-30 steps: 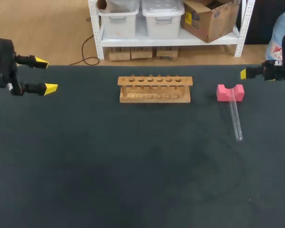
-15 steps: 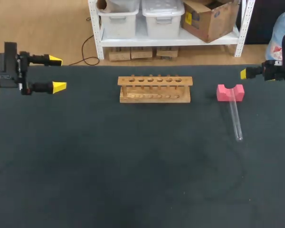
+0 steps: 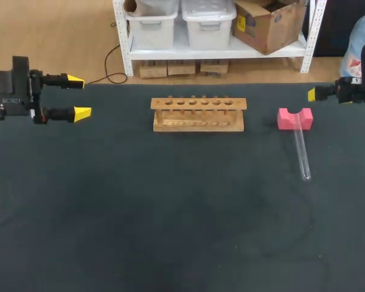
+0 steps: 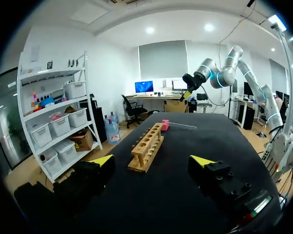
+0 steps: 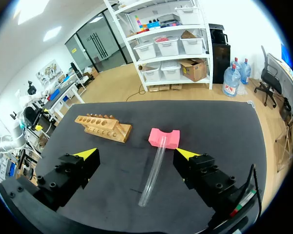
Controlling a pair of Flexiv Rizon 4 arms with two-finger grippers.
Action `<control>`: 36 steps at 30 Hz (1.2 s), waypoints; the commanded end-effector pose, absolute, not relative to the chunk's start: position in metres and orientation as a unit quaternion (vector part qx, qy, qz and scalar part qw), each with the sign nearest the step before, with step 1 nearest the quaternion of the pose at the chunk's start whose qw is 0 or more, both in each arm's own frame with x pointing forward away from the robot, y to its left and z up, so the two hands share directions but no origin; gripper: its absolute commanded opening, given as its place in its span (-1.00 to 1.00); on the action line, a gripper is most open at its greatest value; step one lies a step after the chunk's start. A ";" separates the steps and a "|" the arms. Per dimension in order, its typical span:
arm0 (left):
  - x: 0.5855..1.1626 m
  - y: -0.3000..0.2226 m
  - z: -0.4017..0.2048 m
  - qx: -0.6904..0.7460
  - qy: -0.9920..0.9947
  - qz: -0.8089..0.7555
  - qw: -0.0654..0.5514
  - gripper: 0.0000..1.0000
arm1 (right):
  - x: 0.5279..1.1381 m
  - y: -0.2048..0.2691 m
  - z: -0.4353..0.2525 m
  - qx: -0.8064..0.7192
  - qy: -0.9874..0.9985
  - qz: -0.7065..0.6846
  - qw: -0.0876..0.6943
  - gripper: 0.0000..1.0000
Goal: Grasp the test tube, adjust it, and insert it.
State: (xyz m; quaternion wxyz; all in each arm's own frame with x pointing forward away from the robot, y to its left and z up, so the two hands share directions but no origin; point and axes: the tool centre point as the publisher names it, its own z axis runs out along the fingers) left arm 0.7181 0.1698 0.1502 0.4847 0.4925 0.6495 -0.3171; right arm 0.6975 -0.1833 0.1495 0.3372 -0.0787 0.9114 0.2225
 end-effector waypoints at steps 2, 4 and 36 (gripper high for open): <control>0.712 0.165 0.151 0.487 0.654 -0.308 0.490 1.00 | 0.697 -0.184 0.149 -0.079 0.911 0.222 0.337 1.00; 0.712 0.165 0.151 0.487 0.654 -0.308 0.490 1.00 | 0.697 -0.184 0.149 -0.079 0.911 0.222 0.337 1.00; 0.712 0.165 0.151 0.487 0.654 -0.308 0.490 1.00 | 0.684 -0.156 0.127 -0.030 0.902 -0.078 0.423 1.00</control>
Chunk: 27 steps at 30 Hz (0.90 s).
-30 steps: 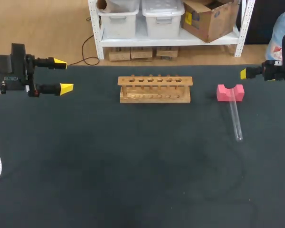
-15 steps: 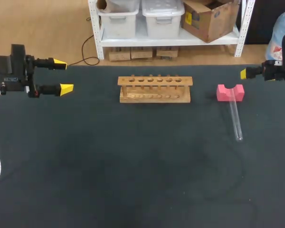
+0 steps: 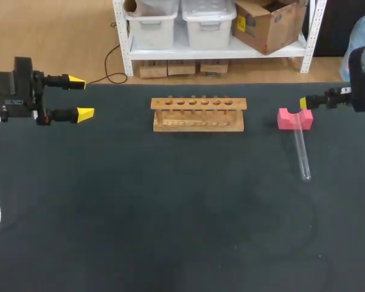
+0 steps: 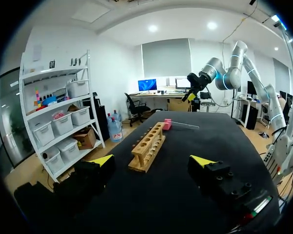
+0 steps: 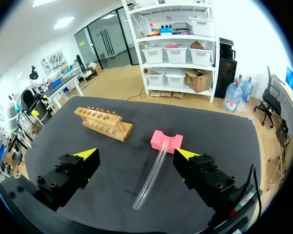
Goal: Grasp the test tube, adjust it, and insert it.
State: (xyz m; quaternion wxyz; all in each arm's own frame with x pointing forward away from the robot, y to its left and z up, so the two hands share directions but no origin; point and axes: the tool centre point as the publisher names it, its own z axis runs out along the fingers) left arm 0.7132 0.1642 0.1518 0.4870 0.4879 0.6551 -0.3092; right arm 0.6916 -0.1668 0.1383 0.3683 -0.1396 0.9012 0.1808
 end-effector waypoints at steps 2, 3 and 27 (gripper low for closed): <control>0.712 0.165 0.151 0.487 0.654 -0.308 0.490 1.00 | 0.685 -0.156 0.122 -0.012 0.900 -0.098 0.424 1.00; 0.712 0.165 0.151 0.487 0.654 -0.308 0.490 1.00 | 0.686 -0.157 0.119 -0.005 0.898 -0.108 0.426 1.00; 0.712 0.165 0.151 0.487 0.654 -0.308 0.490 1.00 | 0.694 -0.151 0.112 -0.004 0.920 -0.075 0.385 1.00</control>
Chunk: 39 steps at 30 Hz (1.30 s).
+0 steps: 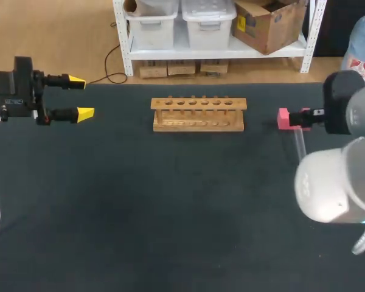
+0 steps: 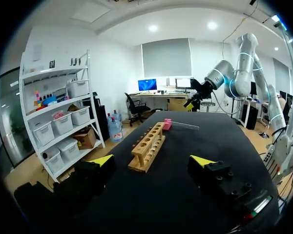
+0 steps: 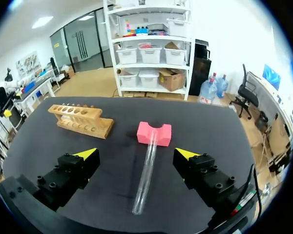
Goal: Grasp the test tube, adjust it, and insert it.
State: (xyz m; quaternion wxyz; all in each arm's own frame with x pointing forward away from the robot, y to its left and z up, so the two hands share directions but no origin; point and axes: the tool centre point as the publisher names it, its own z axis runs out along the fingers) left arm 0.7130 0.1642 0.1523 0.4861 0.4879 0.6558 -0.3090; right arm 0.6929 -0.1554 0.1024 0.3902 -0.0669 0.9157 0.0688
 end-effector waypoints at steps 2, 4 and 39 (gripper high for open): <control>0.712 0.165 0.151 0.487 0.654 -0.308 0.490 1.00 | 0.698 -0.146 0.113 0.000 0.918 -0.092 0.386 1.00; 0.712 0.165 0.151 0.487 0.654 -0.308 0.490 1.00 | 0.701 -0.143 0.113 0.010 0.917 -0.098 0.388 1.00; 0.712 0.165 0.151 0.487 0.654 -0.308 0.490 1.00 | 0.712 -0.151 0.040 -0.033 0.935 -0.053 0.350 1.00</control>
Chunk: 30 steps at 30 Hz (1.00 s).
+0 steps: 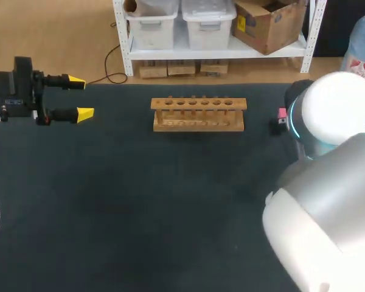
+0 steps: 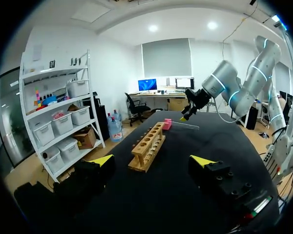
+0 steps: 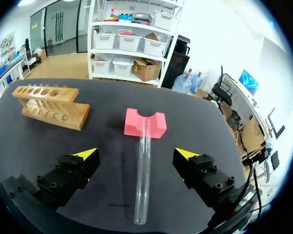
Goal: Grasp the test tube, adjust it, and insert it.
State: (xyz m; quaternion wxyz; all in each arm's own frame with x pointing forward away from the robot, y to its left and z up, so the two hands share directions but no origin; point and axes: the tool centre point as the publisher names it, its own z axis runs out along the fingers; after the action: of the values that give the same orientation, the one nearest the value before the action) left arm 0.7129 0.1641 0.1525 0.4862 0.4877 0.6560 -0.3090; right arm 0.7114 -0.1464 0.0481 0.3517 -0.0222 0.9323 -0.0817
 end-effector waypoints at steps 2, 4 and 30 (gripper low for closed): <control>0.712 0.165 0.151 0.487 0.654 -0.308 0.490 1.00 | 0.712 -0.151 0.036 -0.039 0.937 -0.050 0.345 1.00; 0.712 0.165 0.151 0.487 0.654 -0.308 0.490 1.00 | 0.712 -0.152 0.032 -0.043 0.937 -0.053 0.342 1.00; 0.712 0.165 0.151 0.487 0.654 -0.308 0.490 1.00 | 0.731 -0.165 0.005 -0.074 0.943 0.009 0.323 1.00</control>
State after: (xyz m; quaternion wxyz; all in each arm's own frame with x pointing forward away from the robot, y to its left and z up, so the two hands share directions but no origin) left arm 0.7129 0.1640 0.1526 0.4860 0.4877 0.6561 -0.3089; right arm 0.7266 -0.1613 0.0076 0.3287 -0.0587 0.9420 -0.0348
